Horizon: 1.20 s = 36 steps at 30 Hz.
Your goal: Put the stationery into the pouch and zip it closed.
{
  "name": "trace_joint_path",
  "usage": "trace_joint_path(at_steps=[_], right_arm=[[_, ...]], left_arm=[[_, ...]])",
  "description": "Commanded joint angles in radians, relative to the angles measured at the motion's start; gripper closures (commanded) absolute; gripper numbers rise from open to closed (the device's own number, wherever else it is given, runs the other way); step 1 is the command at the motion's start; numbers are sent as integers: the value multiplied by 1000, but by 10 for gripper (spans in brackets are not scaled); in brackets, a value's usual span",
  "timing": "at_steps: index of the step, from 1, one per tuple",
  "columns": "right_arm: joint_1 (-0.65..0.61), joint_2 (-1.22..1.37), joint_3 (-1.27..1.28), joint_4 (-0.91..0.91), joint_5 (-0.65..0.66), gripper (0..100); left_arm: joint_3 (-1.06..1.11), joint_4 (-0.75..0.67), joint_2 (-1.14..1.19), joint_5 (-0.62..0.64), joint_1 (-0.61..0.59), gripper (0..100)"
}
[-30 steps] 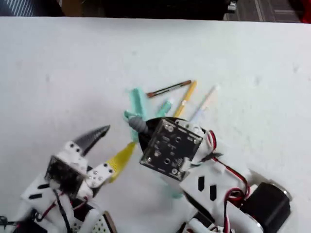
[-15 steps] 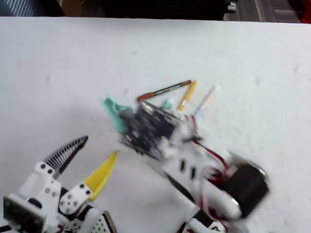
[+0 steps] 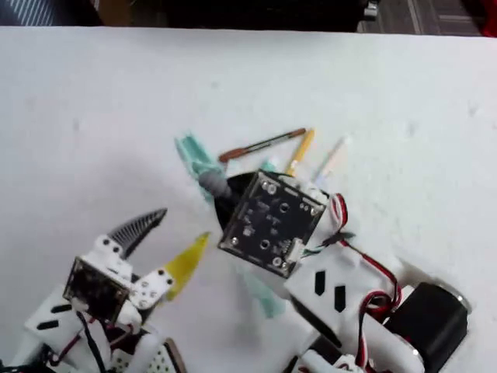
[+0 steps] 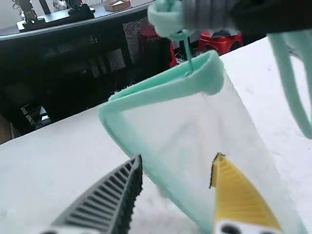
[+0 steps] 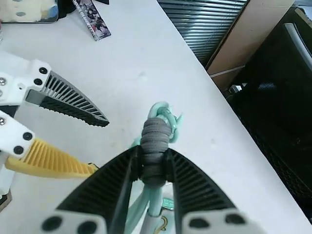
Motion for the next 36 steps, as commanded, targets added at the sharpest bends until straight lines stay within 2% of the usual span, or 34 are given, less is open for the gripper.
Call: trace_joint_path(at_steps=[1, 6, 10, 12, 14, 17, 19, 22, 24, 30, 36], right_arm=[[-4, -7, -38, 1, 0, 982], [-4, -8, -40, 4, 0, 982], [-5, -25, -46, 31, 0, 982], [-12, -38, -43, 56, 0, 982], [-51, -45, -41, 76, 0, 982], [-79, -38, -40, 85, 0, 982], [-81, -38, -40, 81, 0, 982], [-91, -31, -40, 84, 0, 982], [-93, -33, -40, 84, 2, 982], [-85, -30, -40, 48, 2, 982], [-85, 12, 49, -53, 0, 982]], left_arm=[[-87, 18, 5, -3, 36, 736], [-132, 41, 7, -14, 24, 730], [-34, -9, 7, -114, -124, 729], [51, -109, 7, -123, -206, 729], [153, -267, 7, -107, -239, 731], [287, -471, 8, -44, -197, 734], [330, -519, 8, -6, -147, 752], [345, -526, 8, 35, -114, 762], [339, -528, 5, 80, -148, 762], [245, -508, 2, 187, -417, 762], [-37, -311, 2, 210, -667, 745]])
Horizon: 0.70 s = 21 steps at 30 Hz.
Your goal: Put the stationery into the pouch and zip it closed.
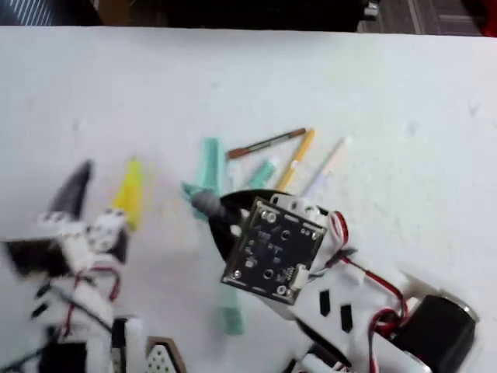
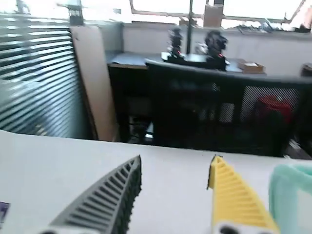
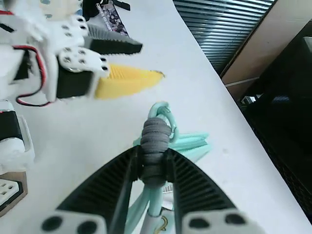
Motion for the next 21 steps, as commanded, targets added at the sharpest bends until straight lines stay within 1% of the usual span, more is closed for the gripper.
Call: trace_joint_path(at_steps=[1, 3, 4, 6, 8, 10, 12, 13, 18, 21], right_arm=[[-4, 39, 48, -82, 0, 982], [-4, 53, 78, -119, 0, 982], [-4, 58, 86, -137, 0, 982], [-4, 64, 92, -170, 0, 982], [-4, 74, 91, -189, 0, 982], [-4, 85, 89, -193, 0, 982], [-4, 91, 89, -191, 0, 982], [-4, 93, 89, -189, 0, 982], [-4, 90, 89, -186, 0, 982], [-10, 88, 87, -186, 0, 982]], left_arm=[[-281, 175, 1, 12, -154, 731], [-397, 302, 2, 12, -134, 721], [-445, 365, 2, 11, -96, 719], [-523, 460, 5, -25, 56, 718], [-575, 526, 5, -40, 249, 718], [-600, 555, 7, -21, 435, 719], [-597, 566, 7, -9, 553, 721], [-595, 571, 7, -6, 578, 721], [-542, 571, 8, -5, 581, 718], [-434, 534, 8, -9, 579, 718]])
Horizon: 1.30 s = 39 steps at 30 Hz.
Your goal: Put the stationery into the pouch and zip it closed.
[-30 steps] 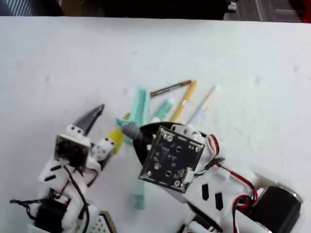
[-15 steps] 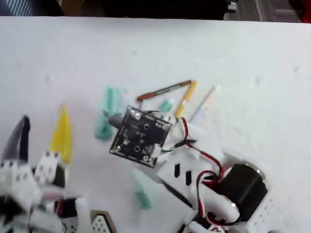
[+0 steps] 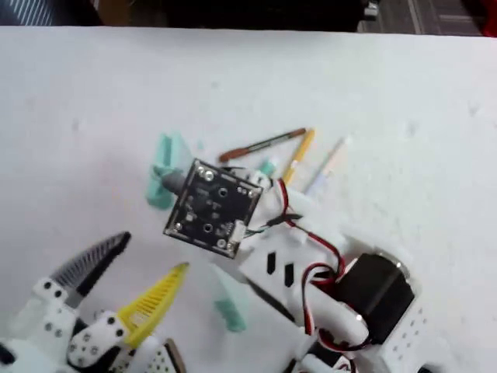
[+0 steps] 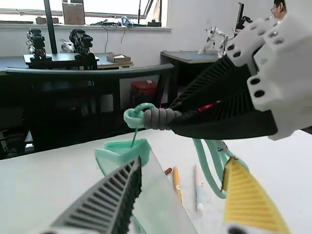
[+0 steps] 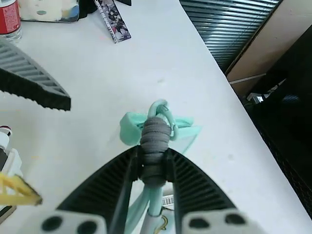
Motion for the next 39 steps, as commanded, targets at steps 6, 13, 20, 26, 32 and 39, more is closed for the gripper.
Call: trace_joint_path(at_steps=[6, 13, 20, 26, 32, 39], right_arm=[[-5, -2, -9, -19, 0, 982], [-31, -4, -9, -19, 0, 982], [-53, -96, -2, -19, 8, 982], [4, -125, 3, 8, 9, 982], [12, -136, 135, -31, 9, 982], [82, -136, 147, -65, 9, 982]], left_arm=[[307, -192, 13, 2, -87, 721], [402, -252, 13, 2, -136, 718], [572, -365, 7, 2, -182, 721], [572, -427, 7, 2, -229, 722], [764, -715, 7, 3, -127, 858], [815, -829, 7, 2, -71, 978]])
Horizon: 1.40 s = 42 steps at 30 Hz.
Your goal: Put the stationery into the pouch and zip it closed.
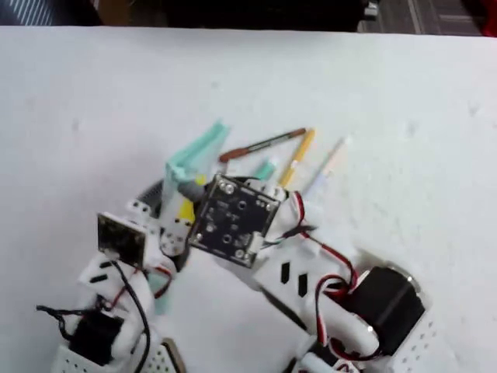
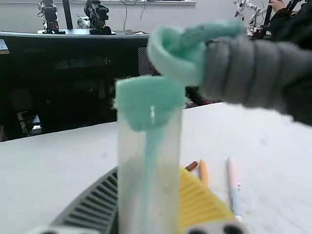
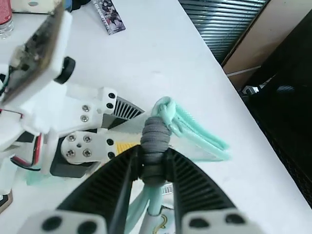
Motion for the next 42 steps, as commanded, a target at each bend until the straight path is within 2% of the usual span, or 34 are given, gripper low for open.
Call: trace_joint_path(at_steps=[1, 6, 8, 11, 21, 23, 27, 29, 34, 39, 42], right_arm=[[47, -12, 3, -47, 9, 982], [90, -7, 5, -90, 9, 982], [101, -13, 8, -81, 9, 982], [101, -15, 41, -36, 9, 982], [101, -16, 236, 38, 9, 976], [101, -16, 238, 41, 2, 920], [96, -79, 242, 71, 0, 687], [94, -133, 241, 97, 3, 630], [94, -248, 253, 44, -2, 669], [94, -252, 384, -131, -109, 733], [94, -252, 436, -217, -120, 745]], left_arm=[[-35, -77, 5, 3, 22, 976], [-44, -235, 12, -26, 73, 977], [-25, -247, 12, -74, 70, 977], [49, -247, 7, -81, 76, 977], [68, -75, 5, -83, 70, 977], [68, -75, 5, -83, 70, 977], [74, -58, 5, -83, 70, 977], [72, -44, 5, -83, 70, 977], [74, -40, 5, -83, 74, 977], [74, -40, 5, -83, 74, 977], [74, -38, 5, -83, 74, 977]])
